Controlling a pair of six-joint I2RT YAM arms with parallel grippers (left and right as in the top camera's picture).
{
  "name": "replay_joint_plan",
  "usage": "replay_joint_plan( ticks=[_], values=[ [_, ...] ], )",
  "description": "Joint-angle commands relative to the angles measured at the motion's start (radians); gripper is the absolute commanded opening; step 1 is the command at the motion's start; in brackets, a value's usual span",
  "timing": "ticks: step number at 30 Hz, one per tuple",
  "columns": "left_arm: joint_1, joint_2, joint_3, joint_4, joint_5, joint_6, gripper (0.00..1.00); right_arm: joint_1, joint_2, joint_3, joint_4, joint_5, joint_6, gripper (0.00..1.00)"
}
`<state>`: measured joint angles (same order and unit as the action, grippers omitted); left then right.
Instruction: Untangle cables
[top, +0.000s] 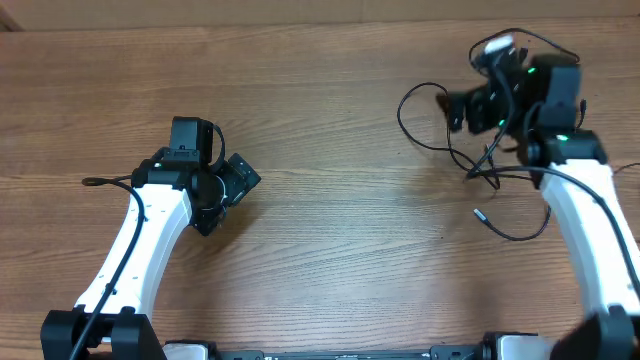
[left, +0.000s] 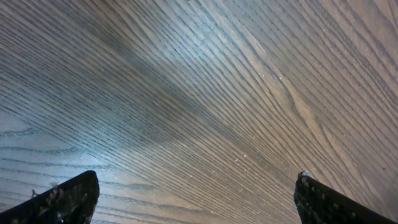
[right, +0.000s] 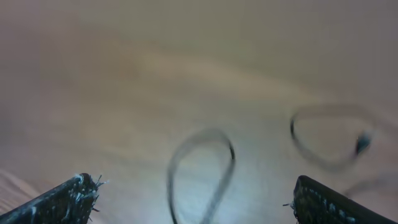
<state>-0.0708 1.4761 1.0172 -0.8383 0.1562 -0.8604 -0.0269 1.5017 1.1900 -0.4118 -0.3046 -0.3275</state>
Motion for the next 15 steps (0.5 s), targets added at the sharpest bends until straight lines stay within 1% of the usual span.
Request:
replay_joint_plan(
  ticks=[1,4,6,8,11,15],
  values=[
    [-0.002,0.010,0.013,0.001,-0.010,0.011,1.00,0.007,-0.148,0.100,0.034,-0.230,0.131,1.00],
    [-0.002,0.010,0.012,0.001,-0.010,0.012,1.00,0.007,-0.197,0.102,0.052,-0.385,0.130,1.00],
    [-0.002,0.010,0.012,0.001,-0.010,0.011,1.00,0.007,-0.227,0.102,0.048,-0.421,0.130,1.00],
    [-0.002,0.010,0.013,0.001,-0.010,0.011,1.00,0.007,-0.264,0.102,0.037,-0.418,0.130,1.00],
    [-0.002,0.010,0.012,0.001,-0.010,0.011,0.99,0.007,-0.316,0.102,0.002,-0.361,0.130,1.00],
    [-0.002,0.010,0.012,0.001,-0.010,0.011,1.00,0.007,-0.404,0.102,-0.113,-0.249,0.130,1.00]
  ],
)
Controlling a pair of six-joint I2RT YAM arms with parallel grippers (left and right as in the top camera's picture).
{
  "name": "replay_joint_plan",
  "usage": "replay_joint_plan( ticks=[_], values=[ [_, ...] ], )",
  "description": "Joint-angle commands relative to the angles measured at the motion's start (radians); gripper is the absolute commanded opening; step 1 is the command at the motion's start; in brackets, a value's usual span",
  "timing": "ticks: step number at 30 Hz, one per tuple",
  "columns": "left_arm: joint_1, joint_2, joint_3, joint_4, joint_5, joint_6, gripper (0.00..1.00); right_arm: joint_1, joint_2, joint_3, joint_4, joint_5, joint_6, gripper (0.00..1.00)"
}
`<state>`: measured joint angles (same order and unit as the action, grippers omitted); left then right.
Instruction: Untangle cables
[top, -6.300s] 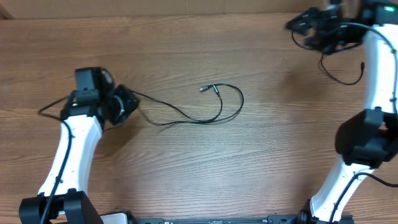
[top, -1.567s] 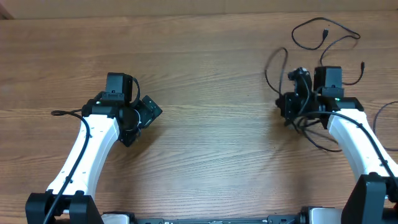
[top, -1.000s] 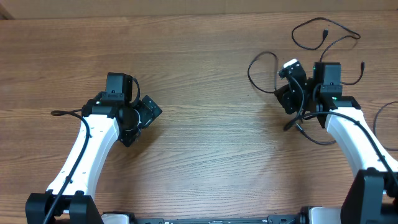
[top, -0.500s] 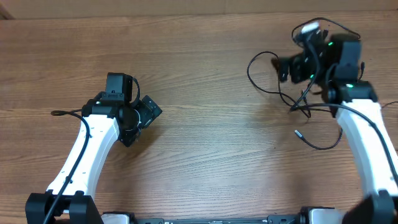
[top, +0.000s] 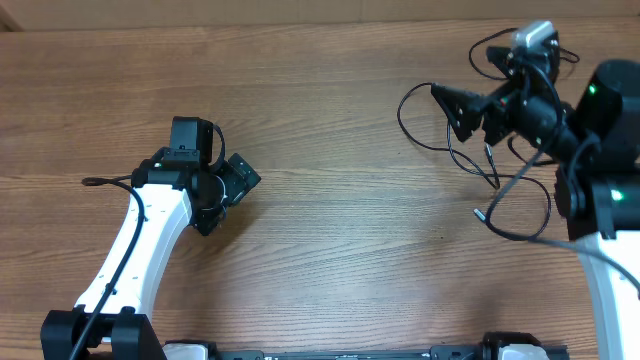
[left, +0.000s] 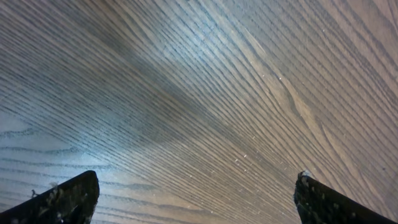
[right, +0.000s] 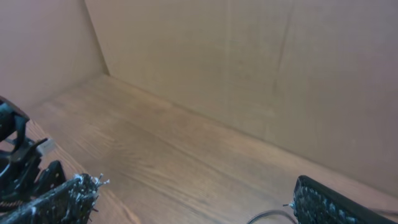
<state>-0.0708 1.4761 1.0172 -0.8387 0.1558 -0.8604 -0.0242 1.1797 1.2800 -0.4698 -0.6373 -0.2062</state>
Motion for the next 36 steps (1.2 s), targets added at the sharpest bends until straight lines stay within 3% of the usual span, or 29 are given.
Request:
replay_joint_plan(
  ticks=[1,7,16,36],
  values=[
    [-0.002,0.010,0.012,0.001,-0.010,0.011,0.99,0.005,-0.104,0.012,-0.084,0.111,0.009,1.00],
    [-0.002,0.010,0.012,0.002,-0.010,0.011,1.00,0.005,-0.273,0.012,-0.231,0.257,0.009,1.00],
    [-0.002,0.010,0.012,0.001,-0.010,0.011,1.00,0.005,-0.462,0.012,-0.380,0.264,0.009,1.00],
    [-0.002,0.010,0.013,0.001,-0.010,0.011,1.00,0.011,-0.548,0.011,-0.540,0.262,0.087,1.00]
  ],
)
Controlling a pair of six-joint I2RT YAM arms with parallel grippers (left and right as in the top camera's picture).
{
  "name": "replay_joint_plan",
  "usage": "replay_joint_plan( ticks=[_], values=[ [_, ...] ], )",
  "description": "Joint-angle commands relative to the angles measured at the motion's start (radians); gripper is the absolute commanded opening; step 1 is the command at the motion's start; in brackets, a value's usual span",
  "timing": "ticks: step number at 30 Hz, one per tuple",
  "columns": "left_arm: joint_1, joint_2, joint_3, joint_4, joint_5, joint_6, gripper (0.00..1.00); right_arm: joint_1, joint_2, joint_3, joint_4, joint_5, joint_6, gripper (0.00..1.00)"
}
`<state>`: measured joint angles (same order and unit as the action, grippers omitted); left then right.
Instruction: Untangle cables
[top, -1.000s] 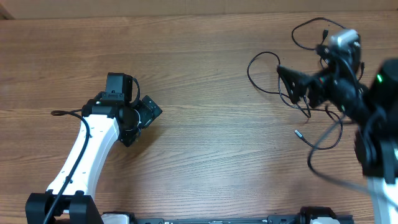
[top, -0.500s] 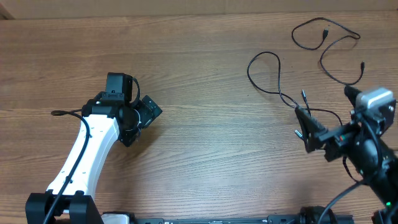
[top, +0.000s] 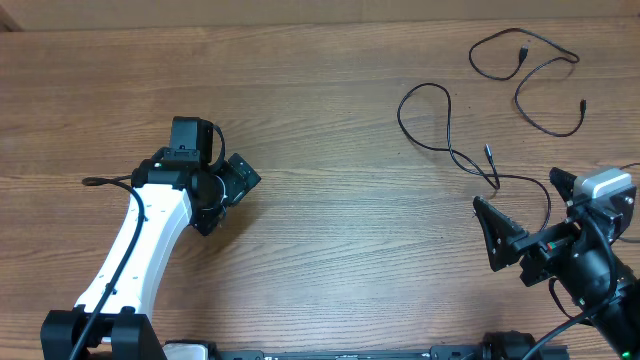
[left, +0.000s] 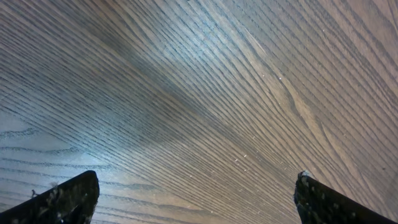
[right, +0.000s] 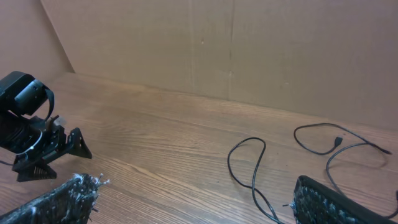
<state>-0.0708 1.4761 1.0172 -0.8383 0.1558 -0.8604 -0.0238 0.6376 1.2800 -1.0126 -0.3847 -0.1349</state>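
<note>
Two thin black cables lie on the wooden table (top: 320, 120). One cable (top: 449, 125) loops at mid right and runs toward my right gripper, where its end is hidden. The other cable (top: 548, 66) curls at the back right, apart from the first. The right wrist view shows the looped cable (right: 228, 163) and the second cable (right: 336, 142) ahead of it. My right gripper (top: 525, 215) is near the front right, open and holding nothing. My left gripper (top: 232, 200) is open over bare wood at the left, far from both cables.
A cardboard wall (right: 249, 50) closes off the back of the table. My left arm (right: 37, 124) shows at the far left of the right wrist view. The left wrist view shows only wood grain (left: 199, 93).
My right arm was at the back right over the cables and is now at the front right. Both cables now show in full on the table. The left arm has not moved.
My right gripper was open low over the cables at the back right. Then it was still at the back right, open and pointing at the back wall. Now it is at the front right, with the cables lying apart. The left gripper stayed open and still.
</note>
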Motion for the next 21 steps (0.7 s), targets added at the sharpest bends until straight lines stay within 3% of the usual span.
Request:
replay_joint_plan(
  ticks=[1,13,21],
  values=[
    [-0.002,0.010,0.013,0.001,-0.010,0.011,1.00,0.021,-0.006,0.011,0.002,0.010,0.015,1.00],
    [-0.002,0.010,0.012,0.001,-0.010,0.011,1.00,0.057,-0.005,0.011,-0.174,0.010,0.015,1.00],
    [-0.002,0.010,0.012,0.001,-0.010,0.011,1.00,0.057,-0.005,0.010,-0.183,0.010,0.015,1.00]
  ],
)
